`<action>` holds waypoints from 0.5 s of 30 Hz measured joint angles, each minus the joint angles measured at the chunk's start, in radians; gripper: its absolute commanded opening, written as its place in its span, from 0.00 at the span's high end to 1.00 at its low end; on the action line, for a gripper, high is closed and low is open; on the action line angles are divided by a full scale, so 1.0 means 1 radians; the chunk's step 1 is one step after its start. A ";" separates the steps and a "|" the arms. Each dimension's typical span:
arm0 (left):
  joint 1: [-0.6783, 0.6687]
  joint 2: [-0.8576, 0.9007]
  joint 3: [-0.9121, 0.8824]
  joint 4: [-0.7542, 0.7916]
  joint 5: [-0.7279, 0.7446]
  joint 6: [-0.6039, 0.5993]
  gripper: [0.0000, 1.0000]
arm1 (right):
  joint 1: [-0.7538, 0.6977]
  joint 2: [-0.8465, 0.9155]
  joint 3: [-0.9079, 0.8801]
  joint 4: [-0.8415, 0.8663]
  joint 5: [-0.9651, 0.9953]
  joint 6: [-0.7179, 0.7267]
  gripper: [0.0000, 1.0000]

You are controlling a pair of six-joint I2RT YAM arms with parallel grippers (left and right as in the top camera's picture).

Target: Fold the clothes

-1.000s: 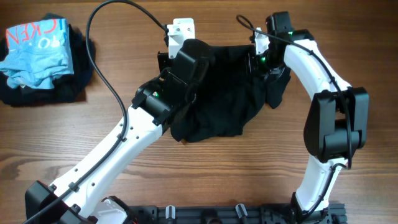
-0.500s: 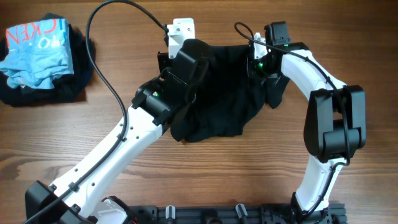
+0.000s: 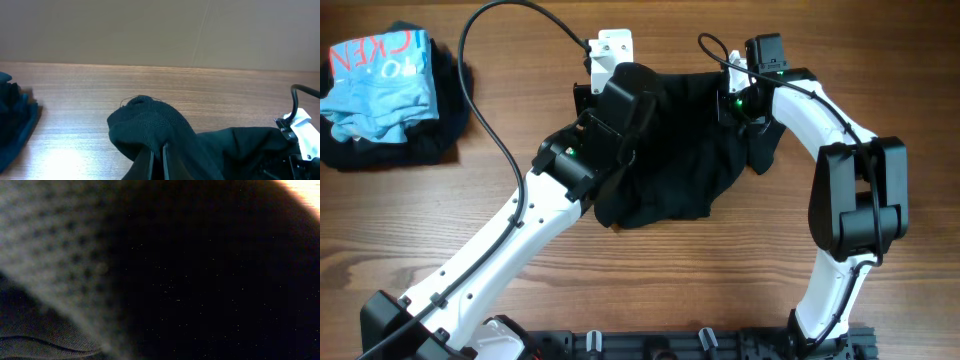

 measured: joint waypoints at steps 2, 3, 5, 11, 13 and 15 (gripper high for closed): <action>0.000 0.000 0.000 0.000 0.000 0.000 0.96 | 0.000 0.000 0.000 0.000 0.000 0.001 0.72; 0.000 0.000 0.000 0.000 0.000 0.000 0.96 | -0.001 0.000 0.000 0.000 0.000 0.006 0.70; 0.000 0.000 0.000 0.000 0.000 0.000 0.96 | -0.001 0.000 0.000 -0.001 0.000 0.010 0.69; 0.000 0.000 0.000 0.000 0.000 0.000 0.96 | -0.001 0.000 0.000 -0.001 -0.001 0.012 0.77; 0.000 0.000 0.000 0.000 0.000 0.000 0.96 | -0.001 0.000 0.000 -0.001 -0.001 0.012 0.79; 0.000 0.000 0.000 0.000 0.000 0.000 0.96 | -0.001 0.000 0.000 -0.002 -0.003 0.013 0.81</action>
